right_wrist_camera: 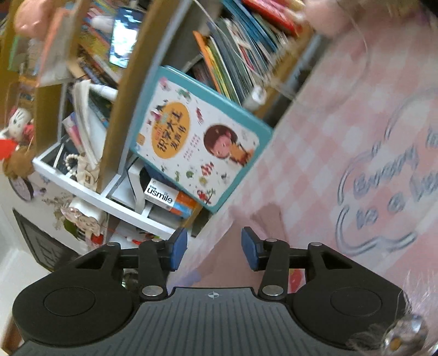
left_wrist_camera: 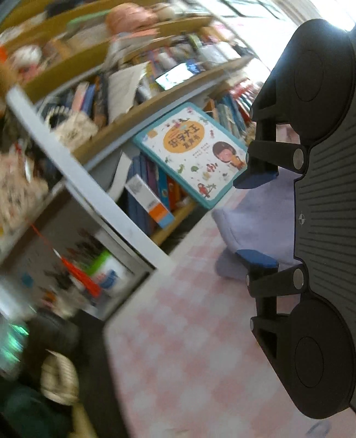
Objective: Fold clothes
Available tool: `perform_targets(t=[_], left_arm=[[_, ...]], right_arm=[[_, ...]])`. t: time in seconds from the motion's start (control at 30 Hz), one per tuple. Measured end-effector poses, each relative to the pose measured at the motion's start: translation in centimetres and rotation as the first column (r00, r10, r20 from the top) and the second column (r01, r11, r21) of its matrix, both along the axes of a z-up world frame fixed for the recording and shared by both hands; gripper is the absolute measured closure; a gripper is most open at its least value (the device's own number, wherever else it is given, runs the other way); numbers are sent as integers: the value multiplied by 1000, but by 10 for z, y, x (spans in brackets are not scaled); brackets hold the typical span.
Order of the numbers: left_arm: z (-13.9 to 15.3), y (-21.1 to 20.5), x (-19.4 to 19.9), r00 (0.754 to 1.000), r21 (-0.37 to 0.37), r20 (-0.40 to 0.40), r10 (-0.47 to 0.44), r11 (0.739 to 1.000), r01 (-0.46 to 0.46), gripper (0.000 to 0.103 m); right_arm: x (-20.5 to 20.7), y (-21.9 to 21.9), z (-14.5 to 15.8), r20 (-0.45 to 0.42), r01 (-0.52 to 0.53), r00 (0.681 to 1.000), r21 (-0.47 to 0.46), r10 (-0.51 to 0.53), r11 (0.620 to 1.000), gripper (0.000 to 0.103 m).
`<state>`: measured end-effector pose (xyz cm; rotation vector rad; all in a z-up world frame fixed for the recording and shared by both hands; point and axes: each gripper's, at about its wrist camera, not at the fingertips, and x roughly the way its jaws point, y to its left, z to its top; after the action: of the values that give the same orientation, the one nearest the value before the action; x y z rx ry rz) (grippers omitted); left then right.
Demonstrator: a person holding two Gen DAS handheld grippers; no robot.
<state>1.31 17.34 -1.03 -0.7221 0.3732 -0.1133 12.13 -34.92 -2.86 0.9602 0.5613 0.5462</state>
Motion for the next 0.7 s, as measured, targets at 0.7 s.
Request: perform_targets(t=[0.7], left_arm=[[-26,-27,55,987,262,-141,-77,958,112,69]], right_arm=[[5,46,3,93,-21,990,-641,104,768,99]])
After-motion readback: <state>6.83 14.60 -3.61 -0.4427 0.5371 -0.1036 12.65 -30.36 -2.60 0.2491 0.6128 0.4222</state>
